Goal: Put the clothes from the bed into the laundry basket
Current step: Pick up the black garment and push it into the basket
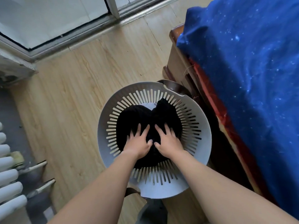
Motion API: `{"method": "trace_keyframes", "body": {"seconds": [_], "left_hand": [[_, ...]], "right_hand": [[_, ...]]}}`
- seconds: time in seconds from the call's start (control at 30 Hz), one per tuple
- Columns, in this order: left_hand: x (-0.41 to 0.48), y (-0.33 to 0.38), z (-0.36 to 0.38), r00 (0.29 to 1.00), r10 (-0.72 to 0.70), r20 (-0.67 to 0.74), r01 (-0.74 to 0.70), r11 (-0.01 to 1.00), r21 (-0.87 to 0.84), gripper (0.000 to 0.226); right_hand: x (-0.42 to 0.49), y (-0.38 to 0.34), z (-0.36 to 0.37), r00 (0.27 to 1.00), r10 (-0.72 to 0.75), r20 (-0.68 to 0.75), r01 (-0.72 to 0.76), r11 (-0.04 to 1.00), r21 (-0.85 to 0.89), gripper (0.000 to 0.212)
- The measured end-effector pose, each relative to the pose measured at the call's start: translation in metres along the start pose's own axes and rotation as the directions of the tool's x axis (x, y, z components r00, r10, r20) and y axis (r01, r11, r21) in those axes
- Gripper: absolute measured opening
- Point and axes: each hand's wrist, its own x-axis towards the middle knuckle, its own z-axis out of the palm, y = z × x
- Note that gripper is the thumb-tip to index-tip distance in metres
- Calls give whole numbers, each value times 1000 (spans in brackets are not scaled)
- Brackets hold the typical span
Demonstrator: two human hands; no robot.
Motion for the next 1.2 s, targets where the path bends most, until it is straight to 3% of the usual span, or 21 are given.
{"method": "trace_keyframes", "body": {"seconds": [0.13, 0.3, 0.57, 0.8, 1.0, 1.2], "left_hand": [[-6, 3, -3, 1000, -3, -3, 3, 1000, 22, 74], [-52, 19, -42, 980, 3, -199, -2, 1000, 5, 69], [-159, 85, -174, 886, 132, -445, -83, 988, 126, 67], [-222, 159, -243, 828, 257, -498, -144, 956, 254, 70], [-232, 240, -244, 792, 406, -456, -210, 882, 422, 82], [-232, 395, -194, 726, 601, -334, -342, 737, 583, 81]], "right_hand": [[-5, 3, -9, 1000, 7, 1, -7, 1000, 17, 85], [-47, -22, -52, 989, -32, -146, 41, 998, 57, 77], [-144, -89, -203, 899, -165, -406, 214, 974, 77, 66], [-205, -100, -303, 838, -214, -503, 285, 956, 69, 64], [-237, -42, -339, 810, -127, -572, 246, 960, 136, 64], [-295, 103, -372, 754, 86, -651, 115, 959, 259, 70]]}}
